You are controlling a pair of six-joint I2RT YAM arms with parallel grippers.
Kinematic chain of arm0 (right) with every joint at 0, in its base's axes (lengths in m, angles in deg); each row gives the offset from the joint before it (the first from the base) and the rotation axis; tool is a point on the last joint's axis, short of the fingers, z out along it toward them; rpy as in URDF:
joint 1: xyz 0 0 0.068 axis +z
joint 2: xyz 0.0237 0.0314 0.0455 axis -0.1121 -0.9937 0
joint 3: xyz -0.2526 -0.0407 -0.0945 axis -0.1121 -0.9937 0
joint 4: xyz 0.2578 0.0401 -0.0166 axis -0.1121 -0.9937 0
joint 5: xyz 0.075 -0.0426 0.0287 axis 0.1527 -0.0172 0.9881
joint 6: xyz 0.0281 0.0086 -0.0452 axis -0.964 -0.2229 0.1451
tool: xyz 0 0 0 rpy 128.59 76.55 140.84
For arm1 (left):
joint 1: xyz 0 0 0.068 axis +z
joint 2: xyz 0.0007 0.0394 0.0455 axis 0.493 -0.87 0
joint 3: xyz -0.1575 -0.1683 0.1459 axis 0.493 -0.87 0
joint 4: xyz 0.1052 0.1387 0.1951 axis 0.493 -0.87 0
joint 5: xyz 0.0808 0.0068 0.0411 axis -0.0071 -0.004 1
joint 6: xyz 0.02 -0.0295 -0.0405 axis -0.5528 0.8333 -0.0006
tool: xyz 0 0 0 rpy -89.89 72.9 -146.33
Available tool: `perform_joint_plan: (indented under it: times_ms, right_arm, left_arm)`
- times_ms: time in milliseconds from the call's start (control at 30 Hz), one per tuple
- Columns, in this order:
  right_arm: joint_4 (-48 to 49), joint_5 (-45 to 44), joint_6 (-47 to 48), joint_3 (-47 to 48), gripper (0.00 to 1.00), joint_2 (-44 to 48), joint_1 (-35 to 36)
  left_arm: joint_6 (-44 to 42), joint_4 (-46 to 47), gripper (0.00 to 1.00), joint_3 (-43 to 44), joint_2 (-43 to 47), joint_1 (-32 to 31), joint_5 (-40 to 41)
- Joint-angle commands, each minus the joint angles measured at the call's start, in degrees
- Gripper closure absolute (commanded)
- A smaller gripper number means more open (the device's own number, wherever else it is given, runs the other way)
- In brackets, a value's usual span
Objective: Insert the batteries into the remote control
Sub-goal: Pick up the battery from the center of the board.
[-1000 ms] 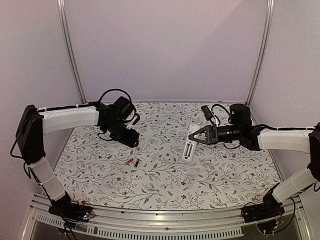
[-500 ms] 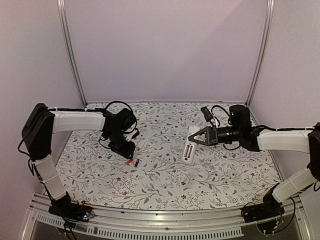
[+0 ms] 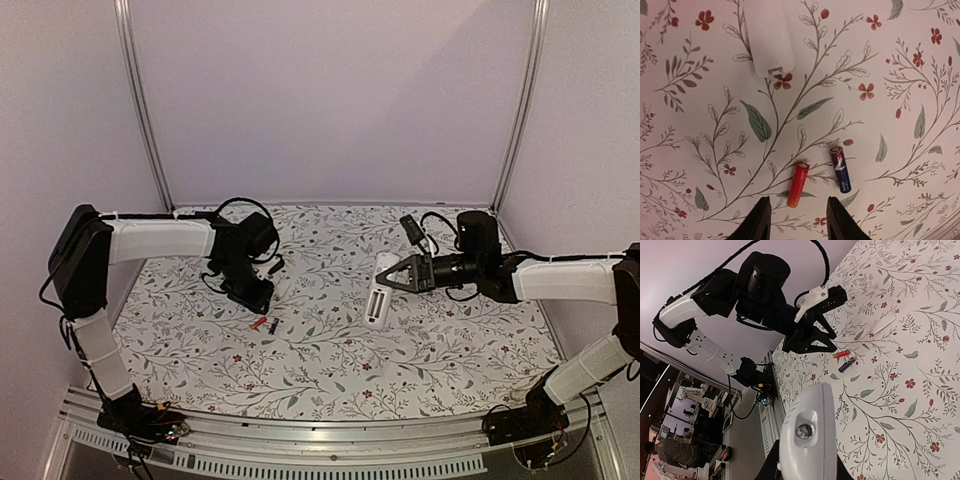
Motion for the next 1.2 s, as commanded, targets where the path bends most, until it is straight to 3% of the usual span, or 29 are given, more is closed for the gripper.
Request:
perform_joint_plan:
  times_ms: [0,567,1167]
  right_arm:
    - [1.3,0.2,0.4,-0.6,1.0,-0.9,0.3]
    - [1.2,-0.3,0.1,-0.5,1.0,-1.5,0.3]
    - [0.8,-2.2,-1.4,-0.5,1.0,-2.6,-0.9]
  left_arm:
    - [0.1,-2.3,0.62,2.5,-0.6,-2.0,-0.6]
    - [1.7,-0.6,0.67,4.4,-6.9,-5.2,-1.1]
    - [2.7,-1.5,0.83,5.8,-10.7,-8.1,-0.2]
